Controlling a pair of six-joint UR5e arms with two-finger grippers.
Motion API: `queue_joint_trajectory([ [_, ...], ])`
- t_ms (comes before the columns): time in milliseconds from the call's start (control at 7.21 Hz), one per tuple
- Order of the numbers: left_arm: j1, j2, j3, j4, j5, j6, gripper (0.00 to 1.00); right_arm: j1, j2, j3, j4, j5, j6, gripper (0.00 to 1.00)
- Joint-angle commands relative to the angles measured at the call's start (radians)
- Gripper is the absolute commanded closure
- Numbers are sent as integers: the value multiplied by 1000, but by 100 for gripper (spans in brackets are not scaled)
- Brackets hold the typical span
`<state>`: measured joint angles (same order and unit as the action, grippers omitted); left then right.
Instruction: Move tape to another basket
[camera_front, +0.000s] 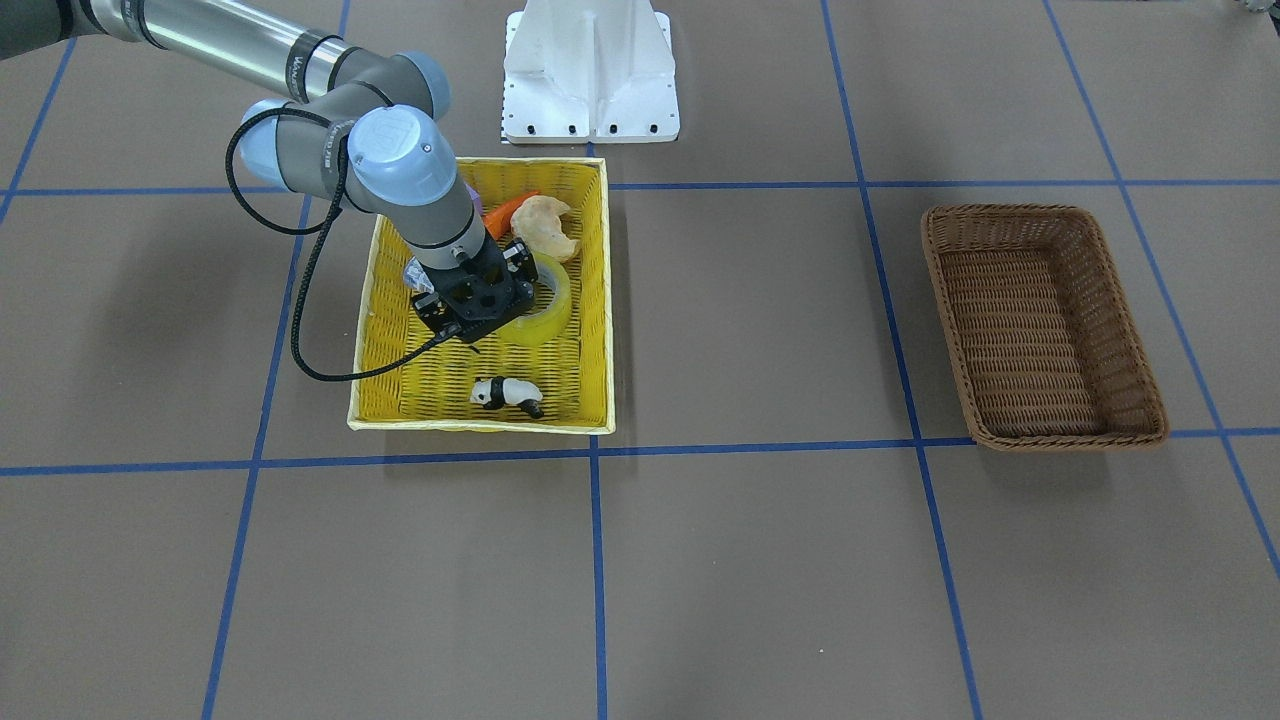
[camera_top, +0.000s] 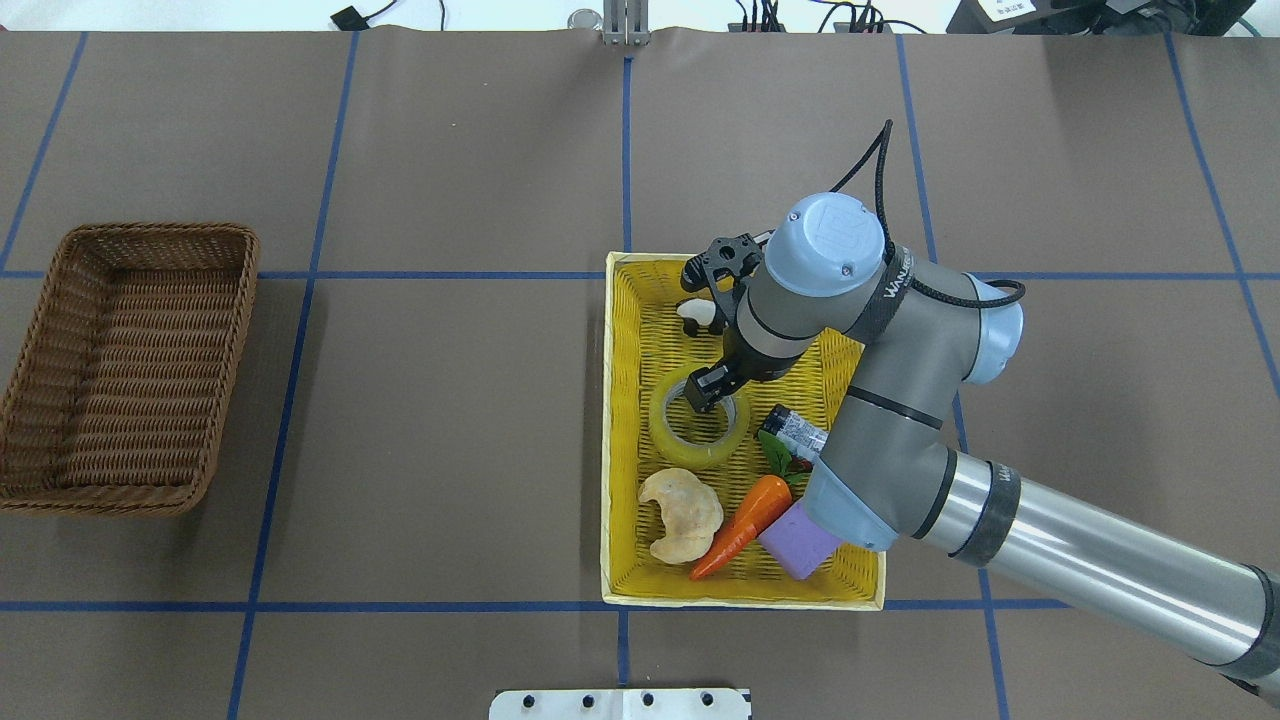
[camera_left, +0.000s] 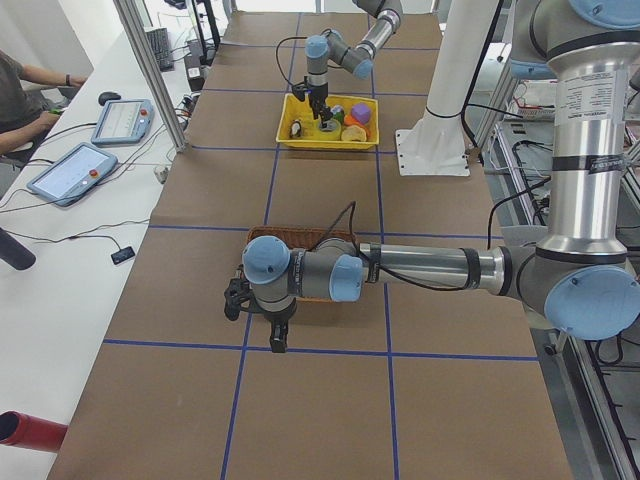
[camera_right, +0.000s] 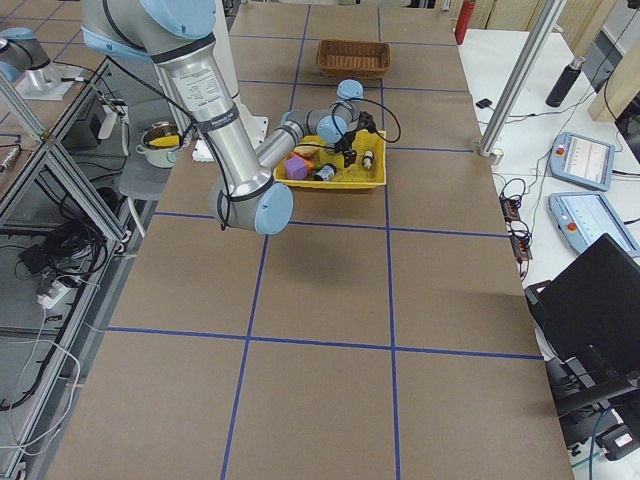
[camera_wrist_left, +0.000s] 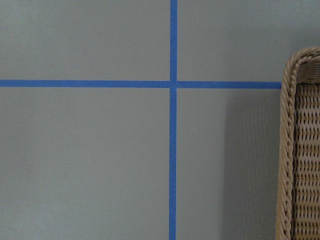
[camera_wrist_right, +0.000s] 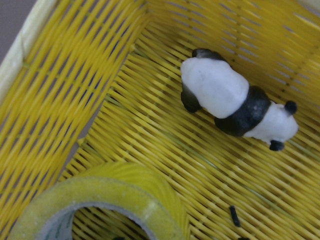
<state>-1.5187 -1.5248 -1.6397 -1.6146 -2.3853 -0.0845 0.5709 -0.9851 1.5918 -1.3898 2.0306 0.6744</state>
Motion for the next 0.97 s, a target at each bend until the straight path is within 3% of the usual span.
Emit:
queue_joint_trajectory([
  [0, 0, 0, 0, -1, 0, -1, 2, 1, 0, -7, 20, 16, 31, 100],
  [277, 0, 0, 0, -1, -2, 0, 2, 1, -6, 4, 23, 19, 110, 100],
  [416, 0, 0, 0, -1, -2, 0, 2, 3, -10, 72, 8, 19, 229, 100],
  [693, 0, 0, -2, -2, -44, -1, 2, 67, -10, 126, 23, 129, 333, 100],
  [832, 0, -8, -5, -4, -75, 2, 2, 90, -17, 176, 23, 135, 417, 100],
])
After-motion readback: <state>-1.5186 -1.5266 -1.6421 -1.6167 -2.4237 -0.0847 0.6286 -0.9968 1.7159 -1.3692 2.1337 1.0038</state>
